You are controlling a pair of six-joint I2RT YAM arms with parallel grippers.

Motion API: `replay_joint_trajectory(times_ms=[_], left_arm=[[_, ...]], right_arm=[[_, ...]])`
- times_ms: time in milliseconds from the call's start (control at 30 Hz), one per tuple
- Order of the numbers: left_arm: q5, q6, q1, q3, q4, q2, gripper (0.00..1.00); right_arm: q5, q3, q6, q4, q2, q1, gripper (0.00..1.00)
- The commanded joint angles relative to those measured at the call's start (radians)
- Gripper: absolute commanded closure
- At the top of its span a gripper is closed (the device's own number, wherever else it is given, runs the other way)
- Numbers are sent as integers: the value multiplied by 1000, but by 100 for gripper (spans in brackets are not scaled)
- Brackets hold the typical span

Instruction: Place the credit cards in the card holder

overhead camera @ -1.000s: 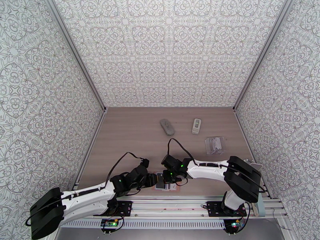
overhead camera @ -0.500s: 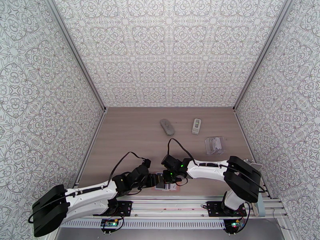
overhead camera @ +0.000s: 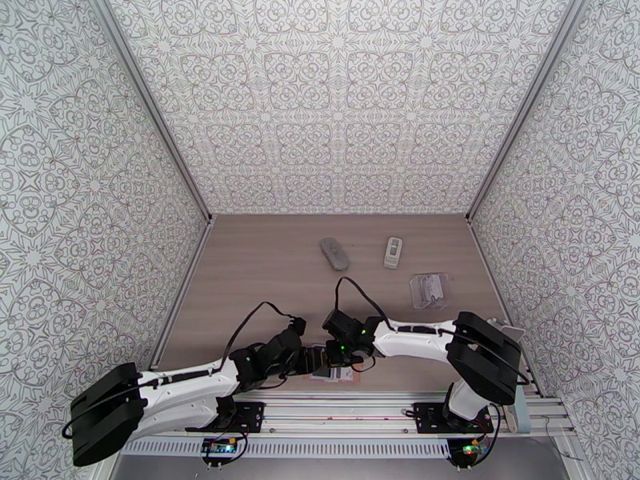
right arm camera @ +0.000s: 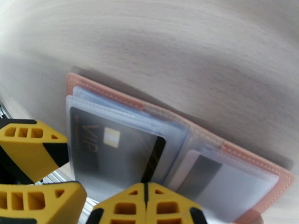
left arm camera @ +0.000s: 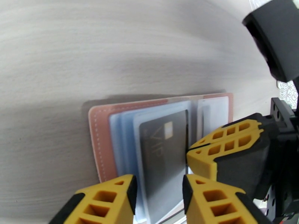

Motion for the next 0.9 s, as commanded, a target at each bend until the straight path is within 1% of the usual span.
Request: replay_joint_trajectory(times_ms=[0, 400, 867], left_arm=[[-1, 7, -12, 22, -5, -11, 59], [4, 12, -14, 31, -12, -19, 59], [9, 8, -35, 45, -4, -24, 59]], right_arm=[[4, 14, -3, 2, 16, 8, 100], [4, 12, -3, 2, 17, 8, 100], [8, 9, 0, 2, 6, 8, 100]])
